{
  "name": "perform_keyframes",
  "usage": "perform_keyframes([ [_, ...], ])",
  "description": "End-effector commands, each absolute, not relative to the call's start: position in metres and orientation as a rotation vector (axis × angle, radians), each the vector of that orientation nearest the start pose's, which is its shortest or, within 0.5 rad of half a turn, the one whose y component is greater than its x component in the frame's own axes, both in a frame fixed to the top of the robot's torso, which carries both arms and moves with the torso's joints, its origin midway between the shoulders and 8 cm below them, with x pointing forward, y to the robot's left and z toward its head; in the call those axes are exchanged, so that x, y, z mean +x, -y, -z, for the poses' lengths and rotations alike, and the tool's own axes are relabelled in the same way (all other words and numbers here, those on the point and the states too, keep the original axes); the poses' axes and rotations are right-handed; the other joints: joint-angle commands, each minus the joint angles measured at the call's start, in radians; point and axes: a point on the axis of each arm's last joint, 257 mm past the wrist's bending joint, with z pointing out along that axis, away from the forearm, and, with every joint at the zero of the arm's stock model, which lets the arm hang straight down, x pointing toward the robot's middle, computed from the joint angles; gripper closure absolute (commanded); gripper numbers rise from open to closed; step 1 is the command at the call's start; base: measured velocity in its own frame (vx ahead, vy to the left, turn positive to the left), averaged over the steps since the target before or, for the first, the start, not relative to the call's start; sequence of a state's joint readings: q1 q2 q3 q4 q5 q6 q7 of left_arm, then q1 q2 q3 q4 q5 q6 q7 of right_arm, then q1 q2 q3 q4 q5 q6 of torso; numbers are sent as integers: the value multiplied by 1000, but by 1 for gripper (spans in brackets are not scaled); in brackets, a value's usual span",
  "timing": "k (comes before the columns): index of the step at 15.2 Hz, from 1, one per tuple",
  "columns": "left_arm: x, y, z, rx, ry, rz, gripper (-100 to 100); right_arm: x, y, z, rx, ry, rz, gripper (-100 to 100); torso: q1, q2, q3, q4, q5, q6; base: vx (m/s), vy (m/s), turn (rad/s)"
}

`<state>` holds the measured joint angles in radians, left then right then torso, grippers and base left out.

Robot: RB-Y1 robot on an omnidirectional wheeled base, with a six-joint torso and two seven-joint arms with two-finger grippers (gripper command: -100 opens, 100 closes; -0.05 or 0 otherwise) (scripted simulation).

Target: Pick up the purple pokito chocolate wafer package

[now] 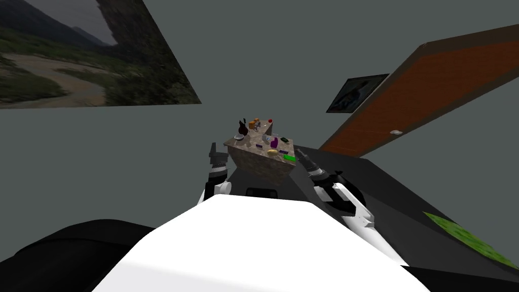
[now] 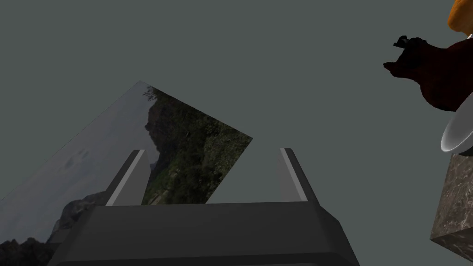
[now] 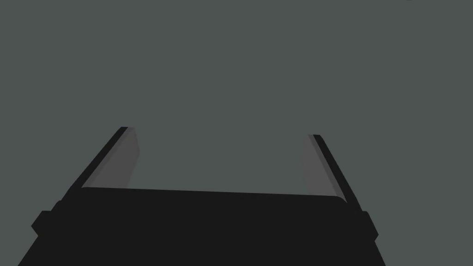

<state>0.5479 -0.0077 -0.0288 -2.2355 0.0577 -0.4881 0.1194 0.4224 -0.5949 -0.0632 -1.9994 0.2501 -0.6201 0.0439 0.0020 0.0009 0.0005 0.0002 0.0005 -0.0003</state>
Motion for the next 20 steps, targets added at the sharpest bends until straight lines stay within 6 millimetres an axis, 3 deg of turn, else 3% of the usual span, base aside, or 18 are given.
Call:
perform_keyframes([
  [1,350,-285,14,-834,-596,1433,0,379,257,89,-34,-1315,-953,-100,0,0,0,0,0,0,-11,39,155],
  [3,350,-285,14,-834,-596,1433,0,379,257,90,-61,-1332,-942,-100,0,0,0,0,0,0,-10,33,91],
  [4,350,-285,14,-834,-596,1433,0,378,258,107,-108,-1390,-919,-100,0,0,0,0,0,0,-6,39,120],
  [6,350,-285,14,-834,-596,1433,0,378,259,107,-124,-1400,-913,-100,0,-1,0,0,0,0,-1,32,85],
  [7,350,-285,14,-834,-596,1433,0,377,262,125,-173,-1461,-888,-100,0,-1,0,0,0,0,1,30,127],
  [8,350,-285,14,-834,-596,1433,0,376,263,125,-188,-1470,-882,-100,0,-1,-1,0,0,0,3,34,147],
  [9,350,-285,14,-834,-596,1433,0,375,268,141,-217,-1522,-866,-100,0,-1,-1,0,0,0,10,42,192],
  [11,350,-285,14,-834,-596,1433,0,374,269,143,-252,-1542,-849,-100,0,-2,-1,0,0,0,10,35,98],
  [12,350,-285,14,-834,-596,1433,0,371,275,161,-293,-1601,-825,-100,0,-2,-1,0,0,0,12,38,135],
  [13,350,-285,14,-834,-596,1433,0,371,277,162,-316,-1614,-814,-100,0,-2,-1,0,0,0,14,37,148],
  [14,350,-285,14,-834,-596,1433,0,368,285,177,-340,-1667,-797,-100,0,-2,-1,0,0,0,22,45,202],
  [16,350,-285,14,-834,-596,1433,0,367,287,180,-380,-1687,-775,-100,1,-3,-2,-1,0,0,27,37,101],
  [17,350,-285,14,-834,-596,1433,0,363,298,196,-418,-1748,-748,-100,0,-3,-2,-1,0,0,30,36,131],
  [20,350,-285,14,-834,-596,1433,0,358,313,213,-498,-1829,-693,-100,0,-4,-2,-1,0,-1,38,35,188],
])
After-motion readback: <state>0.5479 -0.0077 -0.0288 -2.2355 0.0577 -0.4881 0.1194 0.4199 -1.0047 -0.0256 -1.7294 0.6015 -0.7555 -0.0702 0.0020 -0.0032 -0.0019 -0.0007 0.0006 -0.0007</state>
